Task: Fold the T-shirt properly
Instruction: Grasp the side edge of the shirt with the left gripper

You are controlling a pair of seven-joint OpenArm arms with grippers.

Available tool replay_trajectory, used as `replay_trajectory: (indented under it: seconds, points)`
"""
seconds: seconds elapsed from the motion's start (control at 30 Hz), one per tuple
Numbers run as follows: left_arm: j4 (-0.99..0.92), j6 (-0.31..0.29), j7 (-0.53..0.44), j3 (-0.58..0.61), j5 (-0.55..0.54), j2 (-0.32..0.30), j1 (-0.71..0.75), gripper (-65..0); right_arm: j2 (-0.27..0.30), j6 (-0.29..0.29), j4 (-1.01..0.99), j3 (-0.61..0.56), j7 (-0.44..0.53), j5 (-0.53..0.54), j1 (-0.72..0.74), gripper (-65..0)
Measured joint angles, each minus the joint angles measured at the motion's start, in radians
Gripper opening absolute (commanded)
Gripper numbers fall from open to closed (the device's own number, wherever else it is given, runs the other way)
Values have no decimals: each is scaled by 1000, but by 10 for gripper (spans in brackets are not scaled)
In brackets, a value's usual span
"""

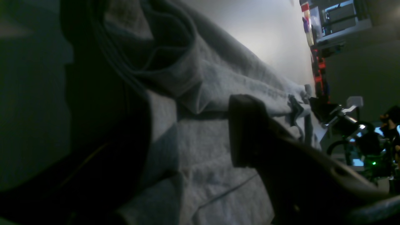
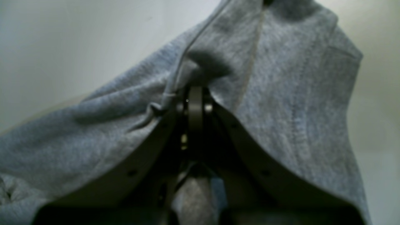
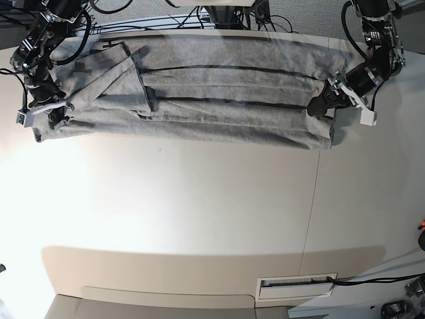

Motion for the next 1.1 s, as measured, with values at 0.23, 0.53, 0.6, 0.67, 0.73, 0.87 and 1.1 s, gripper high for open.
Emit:
replay_trajectory:
  seconds: [0.23, 0.53, 0.6, 0.67, 0.73, 0.87, 1.1]
  points:
    - [1, 12, -9, -1, 40, 16, -20, -354, 0, 0, 0, 0, 0, 0, 0, -650]
    - [1, 25, -22, -2, 70, 44, -49, -650, 0, 0, 0, 0, 0, 0, 0, -650]
    - [1, 25, -22, -2, 70, 44, -49, -650, 0, 0, 0, 0, 0, 0, 0, -650]
    - [1, 18, -22, -2, 70, 44, -49, -650, 0, 0, 0, 0, 0, 0, 0, -650]
    - [0, 4, 1, -2, 45, 43, -49, -650, 0, 0, 0, 0, 0, 0, 0, -650]
    - [7, 8, 100, -2, -71, 44, -46, -650, 0, 0, 0, 0, 0, 0, 0, -650]
    - [45, 19, 183, 0, -145, 81, -43, -650, 0, 0, 0, 0, -3, 0, 0, -650]
